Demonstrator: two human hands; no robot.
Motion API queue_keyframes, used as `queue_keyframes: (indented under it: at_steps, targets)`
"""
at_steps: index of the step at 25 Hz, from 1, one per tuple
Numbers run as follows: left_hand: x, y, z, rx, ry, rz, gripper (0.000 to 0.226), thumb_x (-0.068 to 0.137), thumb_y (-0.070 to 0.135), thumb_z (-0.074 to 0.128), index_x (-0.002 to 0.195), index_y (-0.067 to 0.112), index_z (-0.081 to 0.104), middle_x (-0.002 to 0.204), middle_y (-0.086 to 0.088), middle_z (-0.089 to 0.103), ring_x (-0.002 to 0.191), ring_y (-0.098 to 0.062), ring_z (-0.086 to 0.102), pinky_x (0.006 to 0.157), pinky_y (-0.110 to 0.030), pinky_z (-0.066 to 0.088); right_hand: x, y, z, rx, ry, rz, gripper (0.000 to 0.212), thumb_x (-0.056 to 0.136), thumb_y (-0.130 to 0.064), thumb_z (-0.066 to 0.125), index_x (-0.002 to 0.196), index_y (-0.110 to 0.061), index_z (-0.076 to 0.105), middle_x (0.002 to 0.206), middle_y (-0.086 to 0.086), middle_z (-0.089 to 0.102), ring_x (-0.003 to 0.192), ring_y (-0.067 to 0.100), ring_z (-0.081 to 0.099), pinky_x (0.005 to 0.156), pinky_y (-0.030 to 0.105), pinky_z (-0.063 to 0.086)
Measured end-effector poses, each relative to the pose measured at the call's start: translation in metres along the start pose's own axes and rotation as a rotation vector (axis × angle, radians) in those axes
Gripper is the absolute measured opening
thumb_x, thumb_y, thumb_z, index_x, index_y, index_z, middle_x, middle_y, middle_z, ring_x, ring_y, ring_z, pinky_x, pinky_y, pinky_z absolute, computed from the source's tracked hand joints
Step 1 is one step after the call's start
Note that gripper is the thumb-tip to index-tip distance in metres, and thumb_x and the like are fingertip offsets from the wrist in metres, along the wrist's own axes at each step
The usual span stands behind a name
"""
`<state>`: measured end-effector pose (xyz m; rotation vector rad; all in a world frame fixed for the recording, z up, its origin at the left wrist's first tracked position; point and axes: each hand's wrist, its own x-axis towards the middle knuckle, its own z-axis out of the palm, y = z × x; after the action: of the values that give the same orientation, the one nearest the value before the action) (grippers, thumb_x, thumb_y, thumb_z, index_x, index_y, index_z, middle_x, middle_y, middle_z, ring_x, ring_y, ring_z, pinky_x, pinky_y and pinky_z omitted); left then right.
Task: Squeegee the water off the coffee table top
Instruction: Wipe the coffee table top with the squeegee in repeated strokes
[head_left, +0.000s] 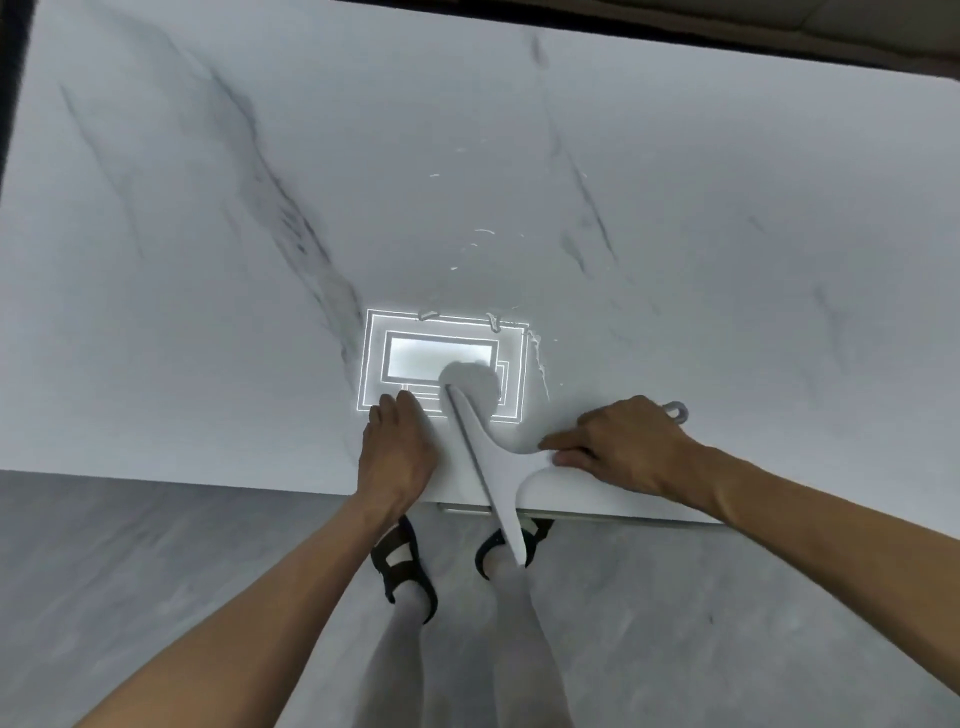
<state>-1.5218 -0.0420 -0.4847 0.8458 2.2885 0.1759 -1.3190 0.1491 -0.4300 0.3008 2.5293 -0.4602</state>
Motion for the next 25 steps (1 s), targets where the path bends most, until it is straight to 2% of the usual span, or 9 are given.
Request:
queue_keyframes:
  at_steps: [3,8,10,12,15,18,22,25]
  targets:
    - [0.002,0.005,-0.004,0.063,-0.146,-0.004,0.048,0.081,-0.006,0.037,0.128,0.003,0.036,0.125,-0.022,0.042,0.117,-0.040,0.043,0.083,-0.044,0.046,0.018,-0.011,0.012,0.002,-0.064,-0.083,0.038,0.098,-0.055,0.029,0.130,-0.051,0.050,0.108,-0.007,0.069,0.099,0.017,0.064,0.065,0.028,0.030]
    - [0.005,0.013,-0.012,0.100,-0.141,-0.036,0.045,0.086,0.000,0.042,0.131,0.004,0.037,0.127,-0.021,0.048,0.115,-0.037,0.050,0.089,-0.045,0.049,-0.007,0.062,-0.012,-0.015,0.010,0.152,0.036,0.096,-0.058,0.029,0.124,-0.055,0.052,0.108,-0.009,0.069,0.098,0.017,0.065,0.065,0.029,0.031]
    - [0.003,0.006,-0.021,0.024,-0.130,-0.058,0.046,0.089,0.004,0.042,0.135,0.009,0.038,0.121,-0.017,0.055,0.106,-0.036,0.056,0.086,-0.042,0.049,-0.014,0.077,-0.030,-0.057,0.071,0.203,0.039,0.094,-0.061,0.025,0.121,-0.057,0.052,0.100,-0.015,0.069,0.091,0.014,0.066,0.061,0.028,0.030]
    - [-0.001,-0.013,-0.035,-0.210,-0.075,-0.177,0.044,0.091,0.009,0.041,0.135,0.019,0.043,0.117,-0.012,0.063,0.102,-0.033,0.061,0.085,-0.038,0.051,-0.007,0.069,-0.045,-0.085,0.115,0.166,0.046,0.090,-0.065,0.016,0.119,-0.058,0.052,0.088,-0.018,0.068,0.082,0.011,0.066,0.056,0.027,0.027]
    - [-0.006,-0.055,-0.054,-0.462,0.156,-0.385,0.032,0.095,0.018,0.046,0.126,0.019,0.053,0.119,-0.004,0.066,0.103,-0.026,0.062,0.087,-0.037,0.053,0.040,0.017,-0.055,-0.072,0.104,0.006,0.047,0.091,-0.064,0.017,0.118,-0.054,0.054,0.087,-0.015,0.068,0.082,0.013,0.066,0.056,0.028,0.032]
    - [-0.010,-0.106,-0.074,-0.481,0.321,-0.551,0.030,0.093,0.016,0.049,0.122,0.016,0.054,0.118,-0.006,0.066,0.099,-0.025,0.061,0.081,-0.030,0.046,0.113,-0.067,-0.057,-0.024,0.014,-0.156,0.038,0.096,-0.057,0.030,0.118,-0.045,0.058,0.101,-0.005,0.071,0.092,0.021,0.066,0.066,0.031,0.036]
    - [-0.012,-0.177,-0.096,-0.512,0.378,-0.729,0.038,0.090,0.012,0.049,0.127,0.013,0.048,0.126,-0.010,0.061,0.095,-0.026,0.057,0.075,-0.029,0.040,0.205,-0.177,-0.055,-0.005,-0.036,-0.295,0.037,0.097,-0.053,0.033,0.119,-0.038,0.059,0.105,0.002,0.070,0.096,0.027,0.064,0.068,0.032,0.033]
    - [-0.013,-0.207,-0.104,-0.537,0.352,-0.801,0.038,0.085,0.011,0.048,0.123,0.013,0.046,0.116,-0.013,0.063,0.087,-0.028,0.055,0.074,-0.033,0.045,0.245,-0.230,-0.051,0.005,-0.061,-0.330,0.037,0.096,-0.051,0.035,0.123,-0.038,0.057,0.115,0.003,0.068,0.104,0.028,0.063,0.076,0.034,0.038]
